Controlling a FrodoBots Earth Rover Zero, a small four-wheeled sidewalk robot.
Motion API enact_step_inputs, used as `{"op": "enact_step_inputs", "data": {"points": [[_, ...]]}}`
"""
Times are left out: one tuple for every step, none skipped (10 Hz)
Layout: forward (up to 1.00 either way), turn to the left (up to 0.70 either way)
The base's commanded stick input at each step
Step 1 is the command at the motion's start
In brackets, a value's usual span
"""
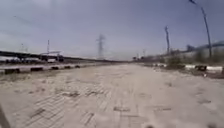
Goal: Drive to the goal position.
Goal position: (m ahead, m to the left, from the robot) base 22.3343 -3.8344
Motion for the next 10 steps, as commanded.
{"op": "enact_step_inputs", "data": {"points": [[1.0,0.0],[1.0,0.0],[1.0,0.0],[1.0,0.0],[1.0,0.0],[1.0,0.0],[1.0,-0.01],[1.0,-0.08],[1.0,-0.26],[1.0,-0.26]]}}
